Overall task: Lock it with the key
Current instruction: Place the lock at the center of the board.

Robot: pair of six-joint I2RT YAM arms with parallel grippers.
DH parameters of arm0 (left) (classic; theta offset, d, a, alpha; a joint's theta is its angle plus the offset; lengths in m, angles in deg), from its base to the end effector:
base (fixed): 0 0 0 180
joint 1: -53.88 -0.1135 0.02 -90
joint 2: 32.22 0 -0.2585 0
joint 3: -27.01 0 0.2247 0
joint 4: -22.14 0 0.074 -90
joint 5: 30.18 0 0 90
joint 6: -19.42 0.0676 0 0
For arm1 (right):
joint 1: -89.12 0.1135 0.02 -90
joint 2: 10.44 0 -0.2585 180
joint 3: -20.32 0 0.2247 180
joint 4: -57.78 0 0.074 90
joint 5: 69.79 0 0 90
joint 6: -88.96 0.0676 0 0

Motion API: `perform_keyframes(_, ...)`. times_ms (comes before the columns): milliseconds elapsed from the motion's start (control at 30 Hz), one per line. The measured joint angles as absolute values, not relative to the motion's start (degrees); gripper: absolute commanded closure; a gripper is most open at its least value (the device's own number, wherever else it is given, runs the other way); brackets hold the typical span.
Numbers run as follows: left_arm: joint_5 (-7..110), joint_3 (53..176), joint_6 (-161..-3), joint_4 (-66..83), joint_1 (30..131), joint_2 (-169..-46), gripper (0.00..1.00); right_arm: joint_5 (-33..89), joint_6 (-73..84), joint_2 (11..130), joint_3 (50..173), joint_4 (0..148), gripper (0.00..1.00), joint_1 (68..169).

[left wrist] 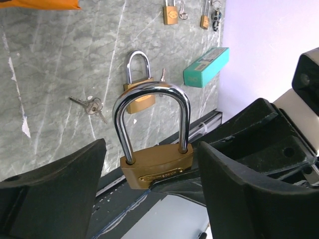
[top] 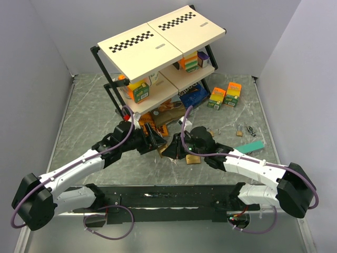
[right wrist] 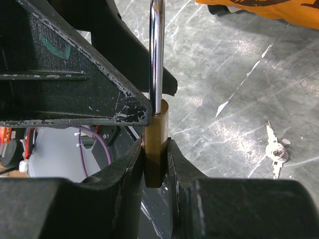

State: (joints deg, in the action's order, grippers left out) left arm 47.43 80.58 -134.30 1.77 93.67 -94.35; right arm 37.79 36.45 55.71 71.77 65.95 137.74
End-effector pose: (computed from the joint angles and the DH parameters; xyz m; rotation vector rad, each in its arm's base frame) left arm 0.1781 -0.1672 0.2408 -0.3391 2.3241 -1.2434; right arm 0.1568 0.2089 0.2391 -0.4325 2.1407 1.2296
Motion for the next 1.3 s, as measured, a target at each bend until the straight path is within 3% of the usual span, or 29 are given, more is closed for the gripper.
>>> perform_keyframes(300,46.84,80.43,-135.31,3.04,94.61,-95.92,0.23,37.51,36.72,55.71,71.77,65.58,1.0,137.74)
perform_keyframes(367,47.13,80.43,-135.55,3.26,94.96,-96.34,0.27,37.4,36.96,55.71,71.77,65.41,1.0,137.74)
perform_keyframes(500,47.19,80.45,-136.75,4.33,95.28,-96.75,0.45,37.31,37.15,55.73,71.77,65.17,1.0,137.74)
perform_keyframes(567,47.32,80.67,-136.9,4.46,95.39,-96.91,0.61,37.22,37.24,55.73,71.68,65.19,1.0,137.74)
perform_keyframes(633,47.67,80.76,-136.79,4.38,95.59,-96.99,0.77,37.16,37.29,55.64,71.42,65.08,0.87,137.72)
perform_keyframes(667,47.7,80.78,-136.77,4.29,95.65,-97.02,0.82,37.16,37.31,55.47,71.29,65.08,0.7,137.72)
perform_keyframes(700,47.67,80.8,-136.79,4.22,95.72,-97.02,0.87,37.16,37.29,55.2,71.05,65.01,0.62,137.74)
perform_keyframes(733,47.63,80.95,-136.66,4.09,95.87,-97.04,0.96,37.2,37.29,54.9,70.92,65.12,0.47,137.72)
perform_keyframes(833,47.83,81.39,-135.22,2.5,96.29,-97.69,0.99,37.48,36.91,52.63,69.8,64.95,0.22,137.59)
perform_keyframes(1033,50.19,80.17,-134.06,-3.54,97.49,-97.52,0.99,38.25,33.37,46.75,67.97,64.86,0.04,136.71)
perform_keyframes(1300,57.16,78.96,-129.56,-10.79,101.95,-96.6,0.99,39.12,28.5,41.41,65.21,68.38,0.01,135.71)
